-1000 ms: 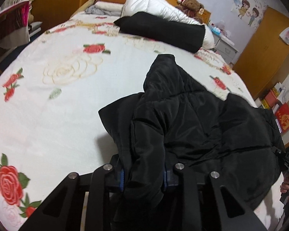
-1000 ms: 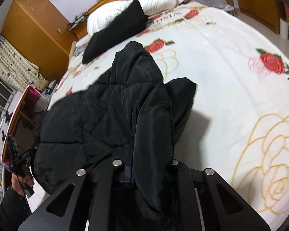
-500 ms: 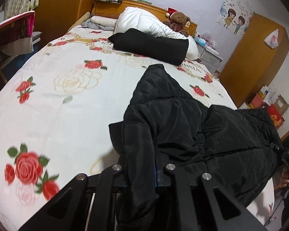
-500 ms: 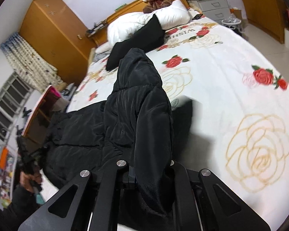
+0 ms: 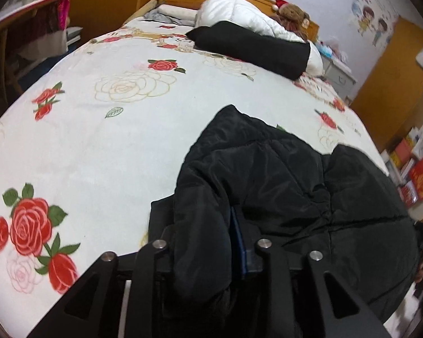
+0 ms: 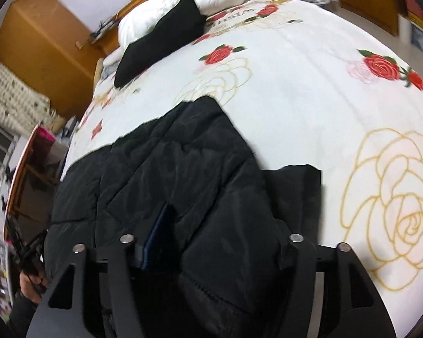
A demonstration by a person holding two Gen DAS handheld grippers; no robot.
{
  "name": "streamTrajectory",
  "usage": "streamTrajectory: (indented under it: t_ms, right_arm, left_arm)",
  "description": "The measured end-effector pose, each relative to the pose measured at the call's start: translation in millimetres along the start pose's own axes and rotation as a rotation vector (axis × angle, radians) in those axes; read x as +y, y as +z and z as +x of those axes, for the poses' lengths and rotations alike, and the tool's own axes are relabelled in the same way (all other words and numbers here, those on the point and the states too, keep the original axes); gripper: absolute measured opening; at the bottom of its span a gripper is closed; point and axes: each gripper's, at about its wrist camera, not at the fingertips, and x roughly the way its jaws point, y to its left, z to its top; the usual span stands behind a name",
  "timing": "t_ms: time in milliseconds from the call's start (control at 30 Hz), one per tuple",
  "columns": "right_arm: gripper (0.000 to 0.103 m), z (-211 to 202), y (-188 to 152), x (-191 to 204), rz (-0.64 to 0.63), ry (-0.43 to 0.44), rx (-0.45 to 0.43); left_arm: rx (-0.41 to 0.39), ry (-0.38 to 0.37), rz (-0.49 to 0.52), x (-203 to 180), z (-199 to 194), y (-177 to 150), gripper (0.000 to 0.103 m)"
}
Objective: Fold large clothes
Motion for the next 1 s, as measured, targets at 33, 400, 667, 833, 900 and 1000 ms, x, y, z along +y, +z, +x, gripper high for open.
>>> streamTrajectory:
  t_ms: [33, 400, 667, 833, 900, 1000]
  right_arm:
    - [0.067, -3.6, -1.3, -3.2, -0.001, 0.005, -0.009]
    - [0.072, -99.9, -32.1, 31.8, -0.119, -0.024, -0.192]
    - [0.072, -79.8, -99.6, 106.9, -0.315, -0.040, -0.132]
    - [0.072, -28.6, -100.4, 91.8, -0.267, -0.105, -0.003]
    - [0.072, -45.5, -99.4, 98.7, -0.285, -0.108, -0.034]
    - [0.072, -72.8, -106.6, 109.9, -0.315, -0.109, -0.068]
  left_arm:
    - [-0.005, -0.003, -0.006, 4.2, -3.6, -3.0, 0.041]
    - [-0.148, 0.005, -0.033, 5.9, -87.6, -12.8, 0.053]
    - [-0.126, -0.078, 0.207, -82.8, -90.5, -58.0, 0.059]
    - [0.008, -0.045, 0.171, -77.3, -41.2, -70.8, 0.061]
    - [-0.013, -0.029, 0.165, -76.7, -56.1, -69.1, 0.060]
    - [-0.048, -0.003, 0.188, -79.9, -85.9, -72.7, 0.060]
